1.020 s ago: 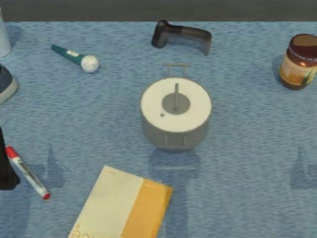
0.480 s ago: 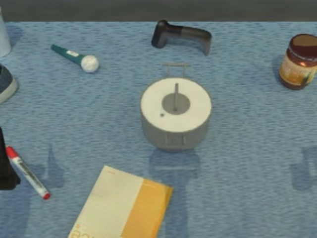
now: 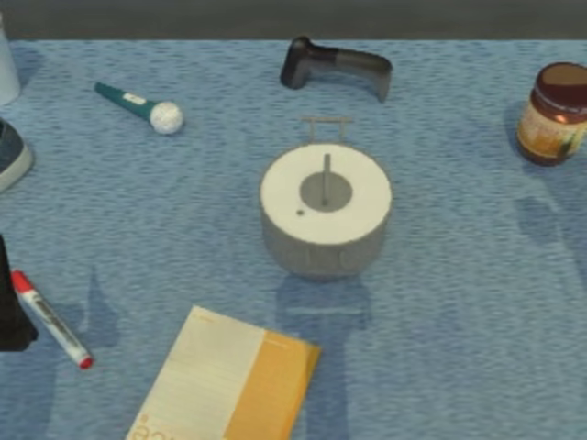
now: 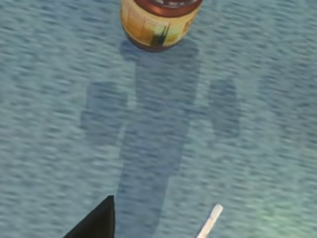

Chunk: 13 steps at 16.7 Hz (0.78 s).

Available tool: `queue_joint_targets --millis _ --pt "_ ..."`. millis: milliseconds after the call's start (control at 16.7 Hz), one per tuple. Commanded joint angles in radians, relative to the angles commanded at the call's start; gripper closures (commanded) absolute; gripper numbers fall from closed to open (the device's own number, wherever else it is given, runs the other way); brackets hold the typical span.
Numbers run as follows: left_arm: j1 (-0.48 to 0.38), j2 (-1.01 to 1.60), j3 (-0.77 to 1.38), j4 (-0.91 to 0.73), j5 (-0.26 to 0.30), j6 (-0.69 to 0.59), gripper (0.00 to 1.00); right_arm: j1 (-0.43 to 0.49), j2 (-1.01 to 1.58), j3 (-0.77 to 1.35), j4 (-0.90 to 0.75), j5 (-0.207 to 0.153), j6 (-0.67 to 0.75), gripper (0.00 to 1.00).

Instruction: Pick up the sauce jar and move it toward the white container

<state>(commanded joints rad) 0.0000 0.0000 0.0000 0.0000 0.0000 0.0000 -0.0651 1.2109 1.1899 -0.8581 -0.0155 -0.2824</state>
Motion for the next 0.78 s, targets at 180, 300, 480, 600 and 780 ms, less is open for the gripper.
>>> queue_joint_targets --millis 180,300,480,600,780 --pt "0.000 0.000 0.000 0.000 0.000 0.000 0.00 -0.004 0.279 0.387 -0.135 -0.016 -0.089 0.00" --pt "0.000 0.000 0.000 0.000 0.000 0.000 0.00 -0.003 0.465 0.639 -0.220 -0.029 -0.151 0.00" --pt "0.000 0.000 0.000 0.000 0.000 0.000 0.00 0.001 0.742 0.985 -0.341 -0.050 -0.242 0.00" --pt "0.000 0.000 0.000 0.000 0.000 0.000 0.00 0.006 0.920 1.186 -0.421 -0.064 -0.298 0.00" --pt "0.000 0.000 0.000 0.000 0.000 0.000 0.00 0.015 1.163 1.429 -0.536 -0.084 -0.373 0.00"
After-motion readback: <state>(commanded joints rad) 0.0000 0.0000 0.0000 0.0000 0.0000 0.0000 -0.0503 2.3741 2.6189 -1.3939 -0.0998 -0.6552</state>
